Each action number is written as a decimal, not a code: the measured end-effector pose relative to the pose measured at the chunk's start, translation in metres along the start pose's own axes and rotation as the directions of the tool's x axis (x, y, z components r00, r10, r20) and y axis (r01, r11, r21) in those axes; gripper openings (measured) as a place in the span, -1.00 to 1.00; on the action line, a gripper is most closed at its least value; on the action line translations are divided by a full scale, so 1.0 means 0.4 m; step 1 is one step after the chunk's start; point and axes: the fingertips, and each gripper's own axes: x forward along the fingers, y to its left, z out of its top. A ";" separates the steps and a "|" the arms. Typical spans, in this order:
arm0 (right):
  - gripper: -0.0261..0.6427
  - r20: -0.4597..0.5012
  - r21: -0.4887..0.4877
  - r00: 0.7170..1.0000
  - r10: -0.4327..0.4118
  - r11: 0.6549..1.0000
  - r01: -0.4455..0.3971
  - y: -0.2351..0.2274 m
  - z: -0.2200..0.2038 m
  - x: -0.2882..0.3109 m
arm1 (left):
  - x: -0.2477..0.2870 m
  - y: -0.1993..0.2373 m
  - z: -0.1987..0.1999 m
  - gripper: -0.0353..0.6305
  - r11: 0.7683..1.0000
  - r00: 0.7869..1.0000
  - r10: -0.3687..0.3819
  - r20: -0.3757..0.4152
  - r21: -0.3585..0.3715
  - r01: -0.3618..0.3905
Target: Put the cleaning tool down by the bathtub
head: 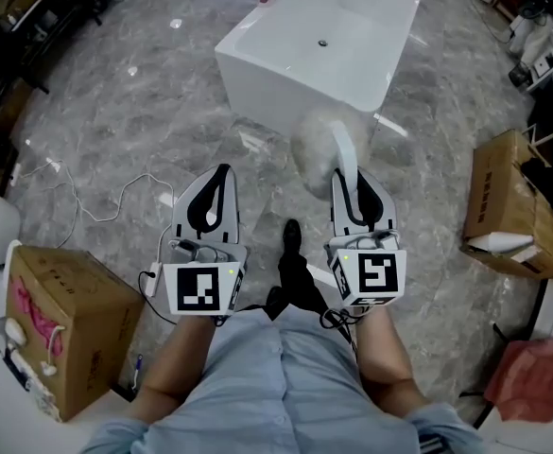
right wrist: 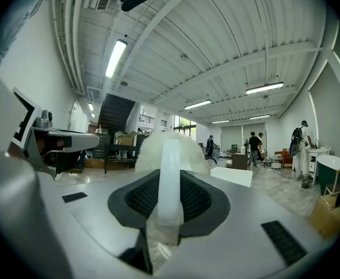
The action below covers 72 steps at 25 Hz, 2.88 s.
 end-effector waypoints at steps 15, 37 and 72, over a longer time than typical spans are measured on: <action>-0.62 -0.027 0.034 0.995 0.095 0.995 -0.094 -0.231 -0.006 0.445 | 0.510 0.064 -0.024 -0.84 0.998 0.999 -0.008 -0.048 0.065 0.011; -0.62 -0.008 -0.066 0.981 0.192 0.979 -0.192 -0.209 0.088 0.760 | 0.708 0.295 -0.015 -0.84 0.993 0.993 0.118 -0.012 0.029 -0.117; -0.62 -0.391 0.027 0.869 0.304 0.947 -0.320 -0.144 -0.630 1.052 | 0.976 0.368 -0.715 -0.84 0.988 0.965 -0.103 -0.241 -0.138 0.071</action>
